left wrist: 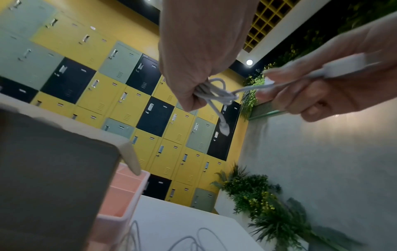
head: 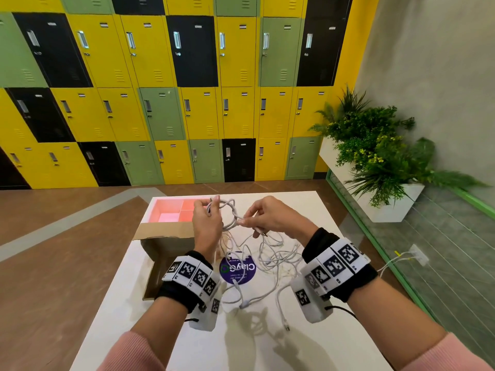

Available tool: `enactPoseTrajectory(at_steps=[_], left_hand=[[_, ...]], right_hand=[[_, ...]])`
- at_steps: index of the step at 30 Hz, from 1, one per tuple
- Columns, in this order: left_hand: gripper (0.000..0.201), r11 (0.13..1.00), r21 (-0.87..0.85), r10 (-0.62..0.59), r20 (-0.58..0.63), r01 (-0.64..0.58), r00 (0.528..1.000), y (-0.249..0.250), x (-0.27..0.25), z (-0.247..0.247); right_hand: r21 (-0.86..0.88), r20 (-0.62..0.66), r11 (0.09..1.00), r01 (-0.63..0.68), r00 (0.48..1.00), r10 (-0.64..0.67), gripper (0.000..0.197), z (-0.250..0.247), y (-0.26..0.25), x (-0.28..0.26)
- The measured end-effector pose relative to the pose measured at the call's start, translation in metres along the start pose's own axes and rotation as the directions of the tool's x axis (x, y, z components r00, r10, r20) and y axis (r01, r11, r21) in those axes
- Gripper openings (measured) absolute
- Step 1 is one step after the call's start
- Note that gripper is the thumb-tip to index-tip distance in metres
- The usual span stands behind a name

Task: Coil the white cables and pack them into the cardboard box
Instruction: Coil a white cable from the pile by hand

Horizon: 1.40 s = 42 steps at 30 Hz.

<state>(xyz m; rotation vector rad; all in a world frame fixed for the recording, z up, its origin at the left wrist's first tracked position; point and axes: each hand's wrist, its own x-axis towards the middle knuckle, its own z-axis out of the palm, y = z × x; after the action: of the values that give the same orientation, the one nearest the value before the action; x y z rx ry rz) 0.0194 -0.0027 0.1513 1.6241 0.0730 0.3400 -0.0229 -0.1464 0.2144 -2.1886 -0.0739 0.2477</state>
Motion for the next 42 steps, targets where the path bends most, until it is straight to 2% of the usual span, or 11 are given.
enactPoseTrajectory(at_steps=[2, 5, 10, 13, 18, 22, 26, 30, 34, 38, 42], left_hand=[[0.019, 1.0, -0.009, -0.021, -0.011, 0.021, 1.0, -0.006, 0.005, -0.004], [0.018, 0.999, 0.006, -0.035, 0.032, 0.034, 0.999, -0.01, 0.012, -0.01], [0.031, 1.0, -0.012, 0.023, 0.14, -0.021, 0.99, -0.005, 0.009, -0.014], [0.031, 0.988, -0.133, -0.041, 0.218, 0.072, 0.975, -0.004, 0.006, -0.015], [0.03, 0.945, -0.246, -0.106, 0.396, 0.217, 0.912, -0.003, 0.008, -0.017], [0.027, 0.983, -0.158, -0.018, 0.446, 0.099, 0.895, 0.001, 0.004, -0.019], [0.031, 0.992, -0.129, 0.045, 0.427, 0.012, 0.903, 0.003, 0.001, -0.021], [0.025, 0.99, -0.142, 0.041, 0.226, -0.009, 0.973, 0.0, 0.001, -0.016], [0.029, 0.977, -0.213, 0.025, 0.095, -0.004, 0.995, 0.003, 0.002, -0.014], [0.025, 0.937, -0.347, -0.03, 0.055, 0.047, 0.998, 0.01, 0.0, -0.012], [0.023, 0.874, -0.473, -0.078, 0.094, 0.113, 0.992, 0.015, -0.004, -0.008]], right_hand=[[-0.042, 0.082, 0.999, 0.026, 0.996, -0.022, 0.024, -0.005, -0.002, -0.003], [-0.133, 0.091, 0.99, 0.046, 0.995, -0.034, 0.018, -0.016, -0.004, -0.006], [-0.19, -0.041, 0.981, 0.038, 0.998, -0.046, 0.012, -0.027, 0.003, -0.003], [-0.169, -0.11, 0.985, 0.021, 0.993, -0.04, 0.012, -0.03, 0.008, -0.003], [-0.105, -0.209, 0.994, -0.009, 0.978, -0.014, 0.013, -0.036, 0.012, -0.003], [-0.038, -0.251, 0.999, -0.007, 0.968, -0.003, 0.013, -0.036, 0.016, 0.002], [-0.032, -0.204, 0.999, 0.008, 0.979, -0.014, 0.015, -0.038, 0.019, -0.003], [-0.073, -0.073, 0.995, 0.071, 0.994, -0.077, 0.014, -0.038, 0.017, -0.012], [-0.054, 0.091, 0.989, 0.135, 0.987, -0.129, 0.011, -0.038, 0.009, -0.017], [0.008, 0.186, 0.998, 0.069, 0.98, -0.07, 0.007, -0.035, 0.015, -0.015], [0.057, 0.153, 0.998, -0.002, 0.988, -0.007, 0.005, -0.022, 0.028, -0.008]])
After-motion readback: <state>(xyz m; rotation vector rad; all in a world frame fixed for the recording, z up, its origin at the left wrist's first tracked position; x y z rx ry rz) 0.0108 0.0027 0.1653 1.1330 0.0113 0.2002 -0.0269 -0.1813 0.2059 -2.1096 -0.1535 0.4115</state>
